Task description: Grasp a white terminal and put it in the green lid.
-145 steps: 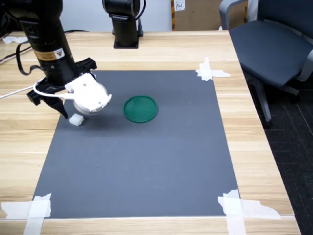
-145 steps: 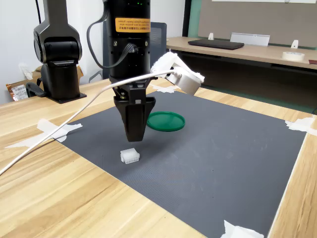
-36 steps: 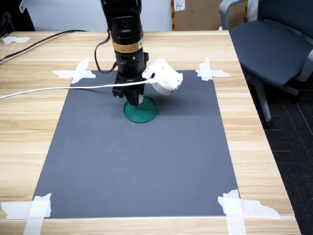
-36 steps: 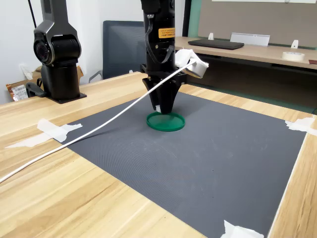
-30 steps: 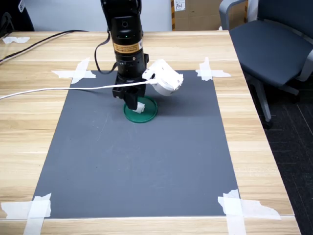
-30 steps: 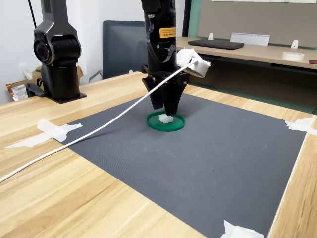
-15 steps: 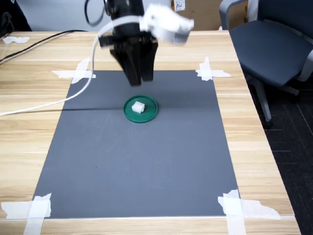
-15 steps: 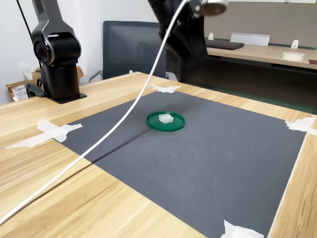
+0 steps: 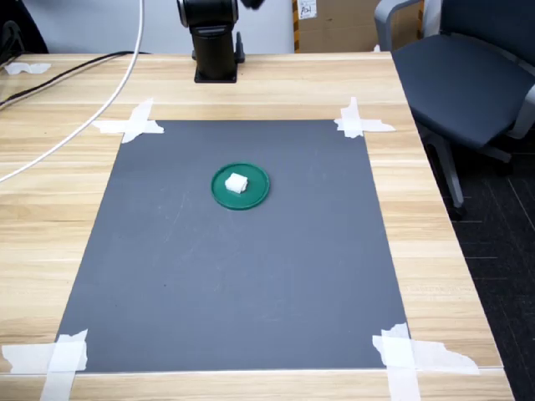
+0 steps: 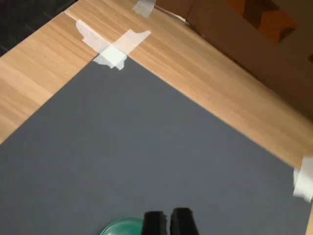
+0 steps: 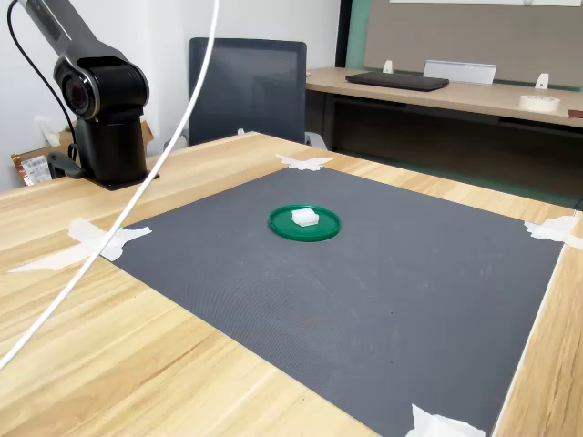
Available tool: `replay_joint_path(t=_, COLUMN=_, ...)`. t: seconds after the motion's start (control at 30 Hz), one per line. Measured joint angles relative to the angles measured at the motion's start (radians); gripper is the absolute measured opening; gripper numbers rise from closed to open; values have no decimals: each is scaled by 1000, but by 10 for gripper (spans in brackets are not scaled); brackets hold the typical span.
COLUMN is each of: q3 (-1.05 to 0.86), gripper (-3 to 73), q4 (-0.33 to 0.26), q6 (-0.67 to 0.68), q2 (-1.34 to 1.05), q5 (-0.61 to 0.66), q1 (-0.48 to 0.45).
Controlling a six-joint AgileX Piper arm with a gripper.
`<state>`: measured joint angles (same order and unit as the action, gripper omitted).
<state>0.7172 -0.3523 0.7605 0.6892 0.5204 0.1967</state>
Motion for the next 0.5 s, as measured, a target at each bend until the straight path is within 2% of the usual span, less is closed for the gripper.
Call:
replay_joint_path(t=0.13, q3=-140, gripper=-25, q4=76, q6=-111, q2=-180, q5=0, q1=-3)
replay_joint_path(t=0.27, q3=-259, gripper=-26, q4=142, q6=-268, q2=-361, q5=-9, q1=-63)
replay_joint_path(t=0.37, q3=-318, gripper=-26, q4=167, q6=-358, q2=-483, q5=-36, q1=-116)
replay_joint_path(t=0.5, q3=-381, gripper=-26, q4=171, q6=-393, q2=-581, q5=-60, q1=-162)
